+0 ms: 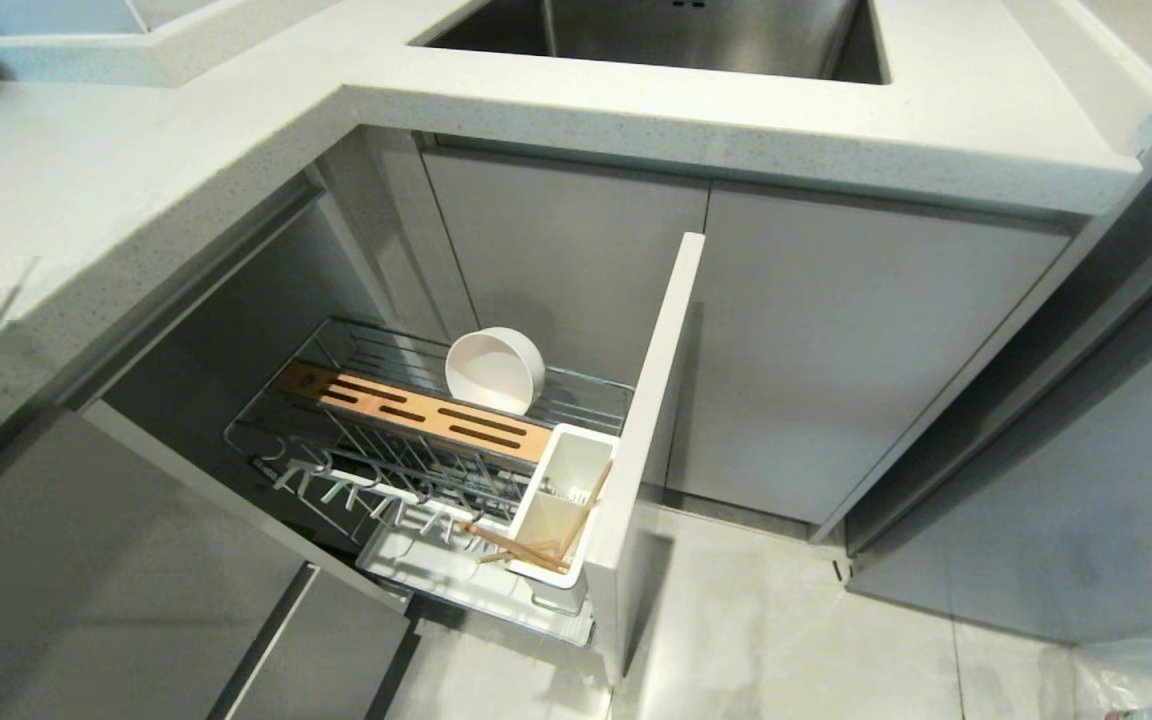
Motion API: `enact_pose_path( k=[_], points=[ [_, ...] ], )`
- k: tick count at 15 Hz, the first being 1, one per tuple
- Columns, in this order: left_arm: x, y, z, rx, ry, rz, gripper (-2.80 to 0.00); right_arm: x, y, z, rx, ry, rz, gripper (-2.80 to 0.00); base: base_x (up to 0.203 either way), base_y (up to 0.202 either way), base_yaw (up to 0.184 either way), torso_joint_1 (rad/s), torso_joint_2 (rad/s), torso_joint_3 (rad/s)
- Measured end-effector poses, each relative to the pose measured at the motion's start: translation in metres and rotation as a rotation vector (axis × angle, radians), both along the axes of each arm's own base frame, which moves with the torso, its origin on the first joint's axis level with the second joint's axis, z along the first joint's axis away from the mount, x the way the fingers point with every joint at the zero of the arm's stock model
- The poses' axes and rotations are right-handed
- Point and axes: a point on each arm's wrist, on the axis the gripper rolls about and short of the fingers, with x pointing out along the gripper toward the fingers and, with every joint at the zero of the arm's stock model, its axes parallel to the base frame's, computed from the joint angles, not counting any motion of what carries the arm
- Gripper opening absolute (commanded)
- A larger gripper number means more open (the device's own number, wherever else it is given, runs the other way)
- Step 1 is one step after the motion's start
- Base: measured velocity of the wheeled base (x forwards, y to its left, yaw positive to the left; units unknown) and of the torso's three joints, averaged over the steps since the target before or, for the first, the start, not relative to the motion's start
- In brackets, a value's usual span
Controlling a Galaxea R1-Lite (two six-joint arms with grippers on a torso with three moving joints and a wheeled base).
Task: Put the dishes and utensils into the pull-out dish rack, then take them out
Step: Pick up the chopsticks and place it in the cupboard
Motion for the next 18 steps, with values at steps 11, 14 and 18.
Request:
enact_pose_path(
  k=[11, 14, 18],
  points=[
    [0.065, -0.076, -0.089, 0.203, 0.208, -0.179, -2.80, 0.000, 0.000, 0.000, 0.000, 0.000, 0.000, -2.80, 0.000, 0.000, 0.000, 0.000, 0.00, 0.000],
    [0.075, -0.085, -0.105, 0.261, 0.293, -0.193, -2.80, 0.000, 0.000, 0.000, 0.000, 0.000, 0.000, -2.80, 0.000, 0.000, 0.000, 0.000, 0.00, 0.000],
    [0.074, -0.097, -0.103, 0.212, 0.216, -0.237, -2.80, 0.000, 0.000, 0.000, 0.000, 0.000, 0.000, -2.80, 0.000, 0.000, 0.000, 0.000, 0.00, 0.000]
  ],
)
